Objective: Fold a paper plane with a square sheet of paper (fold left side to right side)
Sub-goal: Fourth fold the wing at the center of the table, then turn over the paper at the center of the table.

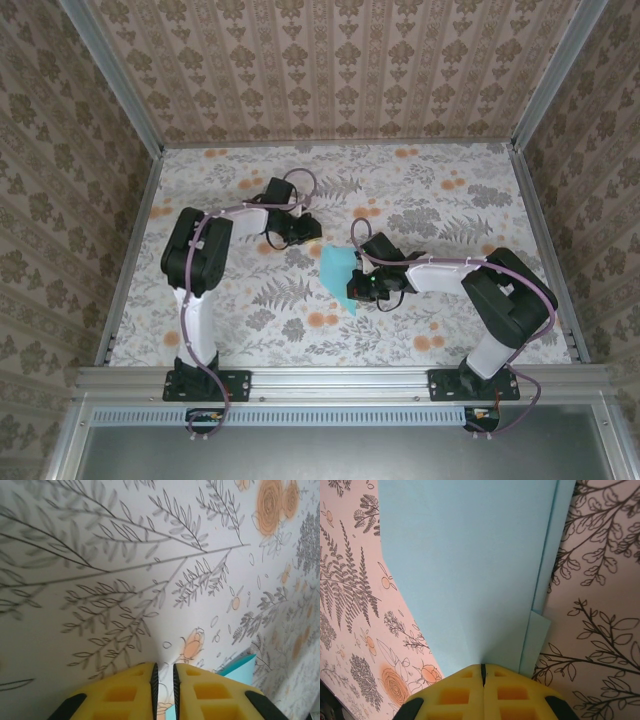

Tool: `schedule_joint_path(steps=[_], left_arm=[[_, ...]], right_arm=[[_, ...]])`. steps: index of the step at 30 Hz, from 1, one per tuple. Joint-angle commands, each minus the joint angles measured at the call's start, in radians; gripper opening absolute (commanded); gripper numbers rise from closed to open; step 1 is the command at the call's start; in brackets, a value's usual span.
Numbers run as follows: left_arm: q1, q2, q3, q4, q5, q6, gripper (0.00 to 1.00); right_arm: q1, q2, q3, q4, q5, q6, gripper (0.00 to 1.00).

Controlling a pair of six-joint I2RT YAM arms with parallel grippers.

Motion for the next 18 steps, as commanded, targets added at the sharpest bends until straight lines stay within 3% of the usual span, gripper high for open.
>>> schedule_joint_path(steps=[1,6,12,18], left_arm=[[0.029,-0.106,-0.04,-0.022,-0.062,0.033,0.23],[0.032,-0.25,-0.142,-0.013,-0.068,0.017,0.33],[0.023,-0.409,-0.306,0.047,-0.045,-0.059,0.41],[-0.014,-0.445,-0.421,0.164,0.013,-0.159,0.43]], right_arm=[[0.015,0.038,-0.055,-0.062,0.06,0.029,0.0],[0.01,-0.025,-0.05,0.03,0.054,0.044,0.05],[-0.009,-0.155,-0.049,0.041,0.117,-0.001,0.23],[-0.059,-0.263,-0.065,0.004,0.17,-0.069,0.41]])
